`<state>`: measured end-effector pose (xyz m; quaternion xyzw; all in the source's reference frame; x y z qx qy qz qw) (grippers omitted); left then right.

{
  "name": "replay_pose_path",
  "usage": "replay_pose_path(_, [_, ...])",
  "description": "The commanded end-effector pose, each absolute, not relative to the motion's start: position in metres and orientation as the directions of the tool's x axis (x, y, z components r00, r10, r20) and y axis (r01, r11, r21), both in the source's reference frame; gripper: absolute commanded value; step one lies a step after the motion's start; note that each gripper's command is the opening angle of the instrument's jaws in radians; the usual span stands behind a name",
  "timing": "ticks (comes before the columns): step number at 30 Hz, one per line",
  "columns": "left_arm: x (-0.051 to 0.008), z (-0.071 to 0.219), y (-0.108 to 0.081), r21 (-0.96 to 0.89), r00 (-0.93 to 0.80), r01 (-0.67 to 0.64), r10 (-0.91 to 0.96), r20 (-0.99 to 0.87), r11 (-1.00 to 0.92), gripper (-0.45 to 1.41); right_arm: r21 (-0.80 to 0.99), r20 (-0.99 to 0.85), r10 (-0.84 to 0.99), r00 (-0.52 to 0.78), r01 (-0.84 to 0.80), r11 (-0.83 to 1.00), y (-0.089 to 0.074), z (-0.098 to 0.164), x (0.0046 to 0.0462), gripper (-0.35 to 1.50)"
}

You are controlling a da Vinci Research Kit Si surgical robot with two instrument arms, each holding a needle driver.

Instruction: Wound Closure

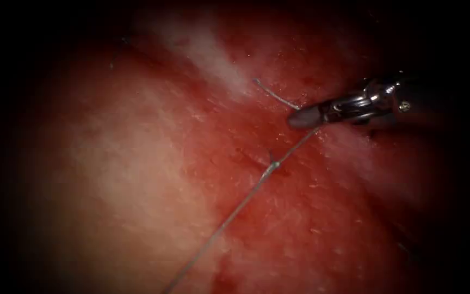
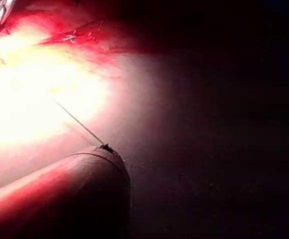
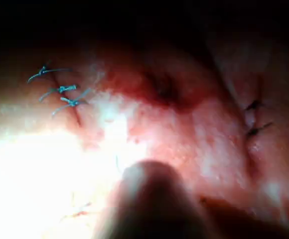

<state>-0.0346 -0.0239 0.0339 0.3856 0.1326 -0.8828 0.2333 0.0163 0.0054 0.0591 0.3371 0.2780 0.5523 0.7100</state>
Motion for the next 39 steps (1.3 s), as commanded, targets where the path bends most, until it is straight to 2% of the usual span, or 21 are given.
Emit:
replay_pose_path(1, [-0.0349, 0.0344, -0.0244, -0.059, -0.591, 0.518, -0.307, -0.746, -0.853, -0.45, 0.781, -0.026, 0.974, 0.225, -0.603, 0.160, 0.0058, 0.0596, 0.0171, -0.35])
replay_pose_path(7, [-0.0344, 0.0358, -0.0250, -0.105, -0.610, 0.547, -0.309, -0.730, -0.831, -0.45, 0.767, -0.038, 0.981, 0.190, -0.624, 0.151, 0.0058, 0.0601, 0.0176, -0.35])
replay_pose_path(29, [-0.0320, 0.0396, -0.0293, -0.206, -0.644, 0.615, -0.334, -0.689, -0.761, -0.45, 0.722, -0.129, 0.969, 0.209, -0.650, 0.236, 0.0072, 0.0633, 0.0173, -0.35])
replay_pose_path(34, [-0.0325, 0.0387, -0.0277, -0.201, -0.649, 0.591, -0.313, -0.693, -0.781, -0.45, 0.774, -0.200, 0.964, 0.173, -0.575, 0.264, 0.0071, 0.0620, 0.0171, -0.35])
replay_pose_path(35, [-0.0326, 0.0383, -0.0271, -0.188, -0.647, 0.584, -0.312, -0.695, -0.790, -0.45, 0.778, -0.224, 0.959, 0.172, -0.561, 0.282, 0.0072, 0.0617, 0.0171, -0.23])
replay_pose_path(36, [-0.0327, 0.0379, -0.0265, -0.178, -0.646, 0.577, -0.312, -0.696, -0.797, -0.45, 0.781, -0.244, 0.954, 0.175, -0.548, 0.300, 0.0073, 0.0613, 0.0171, 0.09])
replay_pose_path(37, [-0.0329, 0.0374, -0.0256, -0.170, -0.650, 0.562, -0.305, -0.696, -0.810, -0.45, 0.776, -0.277, 0.942, 0.188, -0.535, 0.334, 0.0074, 0.0609, 0.0171, 0.32])
replay_pose_path(39, [-0.0332, 0.0366, -0.0241, -0.151, -0.648, 0.544, -0.298, -0.701, -0.825, -0.45, 0.755, -0.332, 0.917, 0.223, -0.520, 0.400, 0.0075, 0.0602, 0.0171, 0.66])
